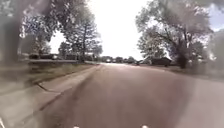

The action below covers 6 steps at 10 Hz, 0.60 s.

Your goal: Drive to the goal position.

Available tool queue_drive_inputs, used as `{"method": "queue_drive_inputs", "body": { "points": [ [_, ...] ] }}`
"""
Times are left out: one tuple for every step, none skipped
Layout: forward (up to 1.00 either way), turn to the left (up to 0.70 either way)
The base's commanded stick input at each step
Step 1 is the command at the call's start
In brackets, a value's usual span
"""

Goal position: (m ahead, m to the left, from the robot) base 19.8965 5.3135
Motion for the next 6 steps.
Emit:
{"method": "queue_drive_inputs", "body": {
  "points": [
    [1.0, 0.0],
    [1.0, 0.0],
    [1.0, 0.0],
    [1.0, 0.0],
    [1.0, 0.0],
    [1.0, 0.0]
  ]
}}
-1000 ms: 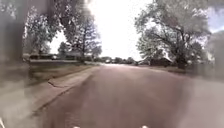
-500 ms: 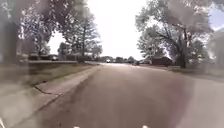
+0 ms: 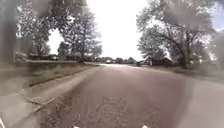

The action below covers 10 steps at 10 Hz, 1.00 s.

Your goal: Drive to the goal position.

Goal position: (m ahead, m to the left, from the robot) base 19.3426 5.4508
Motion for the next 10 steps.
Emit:
{"method": "queue_drive_inputs", "body": {
  "points": [
    [1.0, 0.0],
    [1.0, 0.0],
    [1.0, 0.0],
    [1.0, 0.0],
    [1.0, 0.0],
    [1.0, 0.0],
    [1.0, 0.0],
    [1.0, 0.0],
    [1.0, 0.0],
    [1.0, 0.0]
  ]
}}
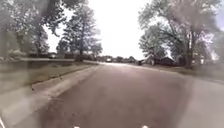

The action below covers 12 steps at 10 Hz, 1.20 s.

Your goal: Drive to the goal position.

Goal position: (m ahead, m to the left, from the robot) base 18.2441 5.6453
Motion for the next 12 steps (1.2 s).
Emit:
{"method": "queue_drive_inputs", "body": {
  "points": [
    [1.0, 0.0],
    [1.0, 0.0],
    [1.0, 0.0],
    [1.0, 0.0],
    [1.0, 0.0],
    [1.0, 0.0],
    [1.0, 0.0],
    [1.0, 0.0],
    [1.0, 0.0],
    [1.0, 0.0],
    [1.0, 0.0],
    [1.0, 0.0]
  ]
}}
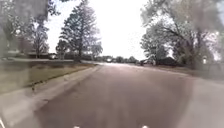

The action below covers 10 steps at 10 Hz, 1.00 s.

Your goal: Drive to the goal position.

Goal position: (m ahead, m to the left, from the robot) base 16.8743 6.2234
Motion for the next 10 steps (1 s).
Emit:
{"method": "queue_drive_inputs", "body": {
  "points": [
    [1.0, 0.0],
    [1.0, 0.0],
    [1.0, 0.0],
    [1.0, 0.0],
    [1.0, 0.0],
    [1.0, 0.0],
    [1.0, 0.0],
    [1.0, 0.0],
    [1.0, 0.0],
    [1.0, 0.0]
  ]
}}
